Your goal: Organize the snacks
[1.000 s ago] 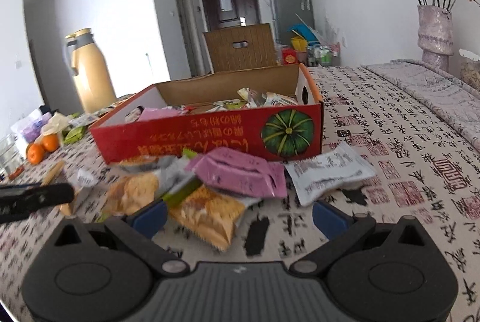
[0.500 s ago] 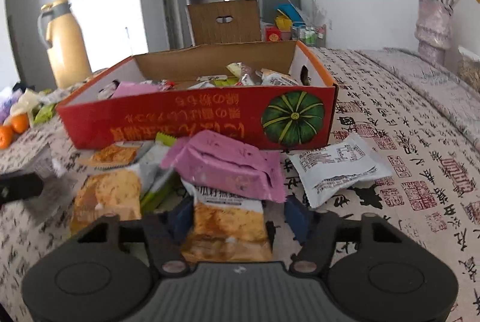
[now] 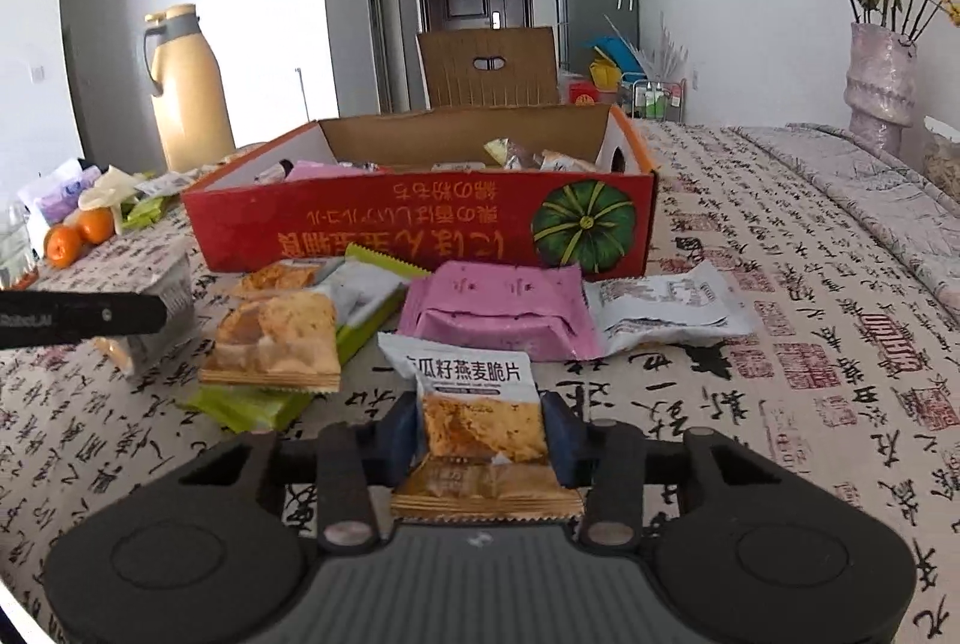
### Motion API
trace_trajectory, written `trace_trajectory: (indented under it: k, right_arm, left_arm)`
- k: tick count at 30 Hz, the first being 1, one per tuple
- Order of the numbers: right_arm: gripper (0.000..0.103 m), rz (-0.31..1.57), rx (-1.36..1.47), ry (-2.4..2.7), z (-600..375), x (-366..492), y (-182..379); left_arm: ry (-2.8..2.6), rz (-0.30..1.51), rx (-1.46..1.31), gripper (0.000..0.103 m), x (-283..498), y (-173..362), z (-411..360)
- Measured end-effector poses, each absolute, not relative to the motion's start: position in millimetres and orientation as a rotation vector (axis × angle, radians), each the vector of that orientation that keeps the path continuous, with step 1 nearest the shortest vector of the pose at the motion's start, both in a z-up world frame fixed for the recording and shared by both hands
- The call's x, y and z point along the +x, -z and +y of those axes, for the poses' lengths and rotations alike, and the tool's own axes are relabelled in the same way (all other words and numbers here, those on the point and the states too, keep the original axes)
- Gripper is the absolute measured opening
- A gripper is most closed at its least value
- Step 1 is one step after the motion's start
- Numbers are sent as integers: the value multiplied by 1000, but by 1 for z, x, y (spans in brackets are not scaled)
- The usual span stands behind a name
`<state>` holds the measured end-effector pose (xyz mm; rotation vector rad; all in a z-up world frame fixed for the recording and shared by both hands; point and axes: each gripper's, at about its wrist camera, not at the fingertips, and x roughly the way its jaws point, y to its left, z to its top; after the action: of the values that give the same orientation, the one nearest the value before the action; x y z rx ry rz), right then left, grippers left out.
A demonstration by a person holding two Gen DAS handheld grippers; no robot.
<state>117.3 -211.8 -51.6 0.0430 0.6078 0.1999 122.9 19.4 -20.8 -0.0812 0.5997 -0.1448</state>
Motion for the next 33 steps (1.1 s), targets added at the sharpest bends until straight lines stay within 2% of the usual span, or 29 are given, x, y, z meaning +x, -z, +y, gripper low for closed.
trace_trajectory:
  k: [10, 15, 17, 18, 19, 21, 23, 24, 30, 33]
  right_arm:
    - [42, 564, 65, -199, -219, 111, 38]
    - [43, 552, 72, -207, -219, 111, 34]
    - [43, 552, 77, -208, -220, 111, 34]
    - [43, 553, 79, -207, -221, 111, 35]
    - [43, 555, 82, -206, -222, 111, 36]
    - [43, 557, 86, -204, -224, 111, 38]
    - [43, 560, 91, -203, -225, 111, 39]
    - [43, 561, 93, -203, -226, 111, 40]
    - [43, 573, 101, -200, -229, 111, 45]
    - [43, 578, 106, -196, -229, 111, 46]
  left_arm:
    - [128, 542, -64, 4, 115, -1, 19]
    - [123, 532, -57, 6, 116, -8, 19]
    - [119, 549, -57, 16, 117, -5, 19]
    - [123, 556, -55, 30, 117, -3, 19]
    - [125, 565, -51, 48, 117, 0, 18]
    - [115, 581, -34, 60, 117, 8, 15]
    - [124, 611, -35, 66, 120, 15, 14]
    - [121, 630, -32, 76, 123, 19, 13]
    - [127, 711, -11, 84, 135, 42, 8]
    - [127, 744, 3, 84, 139, 50, 5]
